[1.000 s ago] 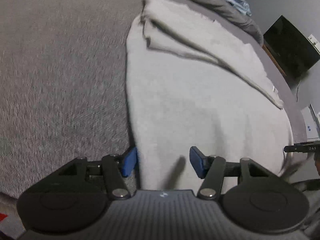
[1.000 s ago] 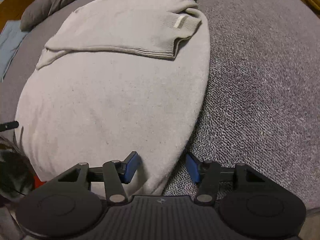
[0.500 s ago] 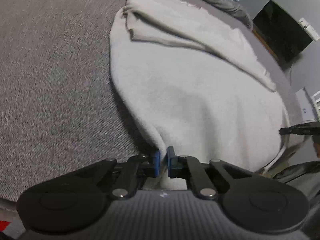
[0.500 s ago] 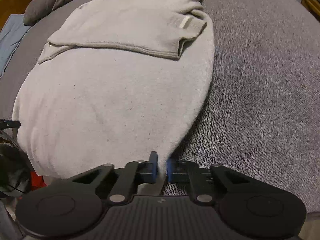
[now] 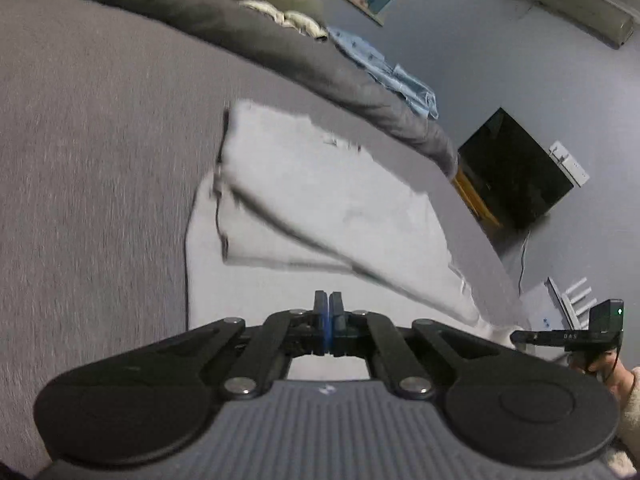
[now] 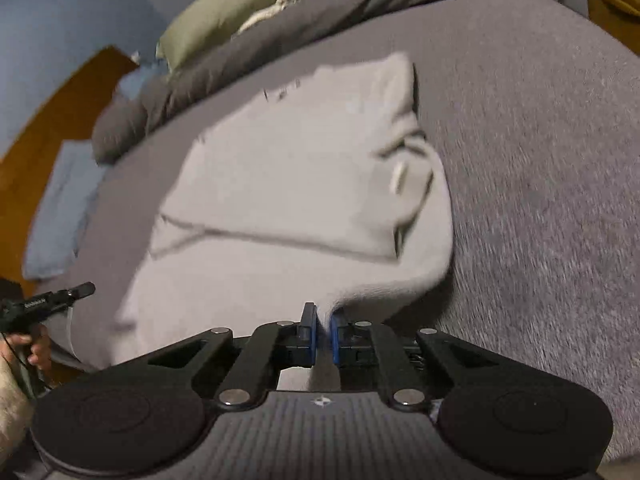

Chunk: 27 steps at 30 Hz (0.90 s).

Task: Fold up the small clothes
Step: 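Lift the hem with both grippers and fold it toward the collar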

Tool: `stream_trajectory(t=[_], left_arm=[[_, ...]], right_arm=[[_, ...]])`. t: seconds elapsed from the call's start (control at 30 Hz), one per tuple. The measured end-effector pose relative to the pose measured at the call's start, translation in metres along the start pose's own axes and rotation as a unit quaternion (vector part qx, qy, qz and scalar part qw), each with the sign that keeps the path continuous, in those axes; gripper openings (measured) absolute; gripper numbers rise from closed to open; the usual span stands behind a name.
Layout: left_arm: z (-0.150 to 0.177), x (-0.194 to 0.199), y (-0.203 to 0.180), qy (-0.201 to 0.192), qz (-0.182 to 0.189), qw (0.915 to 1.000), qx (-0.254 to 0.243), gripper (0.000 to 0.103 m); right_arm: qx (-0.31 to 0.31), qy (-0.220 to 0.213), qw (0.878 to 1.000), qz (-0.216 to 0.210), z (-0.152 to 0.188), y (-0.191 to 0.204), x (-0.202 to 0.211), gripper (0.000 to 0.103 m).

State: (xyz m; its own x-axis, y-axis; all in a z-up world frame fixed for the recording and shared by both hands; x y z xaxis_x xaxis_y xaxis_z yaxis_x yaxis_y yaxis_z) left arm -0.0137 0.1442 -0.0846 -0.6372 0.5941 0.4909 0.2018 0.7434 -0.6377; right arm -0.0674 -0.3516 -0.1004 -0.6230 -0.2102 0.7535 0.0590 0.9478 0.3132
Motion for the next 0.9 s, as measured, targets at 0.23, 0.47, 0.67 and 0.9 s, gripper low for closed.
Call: stream_trajectory(t=[0.23,0.47,0.67,0.9], left_arm=[[0.018,-0.009,0.009,0.075,-0.099,0.9888,-0.082,0.0],[0.076,-0.022,0.058,0.186,-0.102,0.9771,0.013,0.038],[0.098,-0.029,0.055,0.219,-0.056,0.9741,0.007,0.042],[0.105,-0.029,0.043,0.188,-0.045,0.9811,-0.012,0.0]], right_arm=[[0.04,0.016,0.999,0.032,-0.022,0.015,-0.021,0.008],[0.088,0.067,0.992,0.056,-0.009,0.016,-0.032,0.015],[0.105,0.109,0.987,0.056,0.009,0.011,-0.038,0.04],[0.125,0.14,0.981,0.039,0.028,0.017,-0.047,0.013]])
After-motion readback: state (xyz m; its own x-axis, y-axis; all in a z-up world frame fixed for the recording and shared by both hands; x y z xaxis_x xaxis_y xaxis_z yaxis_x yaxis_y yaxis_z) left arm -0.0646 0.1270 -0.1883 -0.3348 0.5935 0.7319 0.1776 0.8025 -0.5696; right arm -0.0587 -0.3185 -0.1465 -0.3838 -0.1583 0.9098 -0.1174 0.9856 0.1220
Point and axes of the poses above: each gripper's, at about its wrist camera, not at the fingertips, and x roughly against the way its jaws point, y to its left, z to its underside, the point moved 5 cm from there along -x, roughly the way its jaws point, and after that the axes turned 7 degrees about z, right-handed, at the moved point
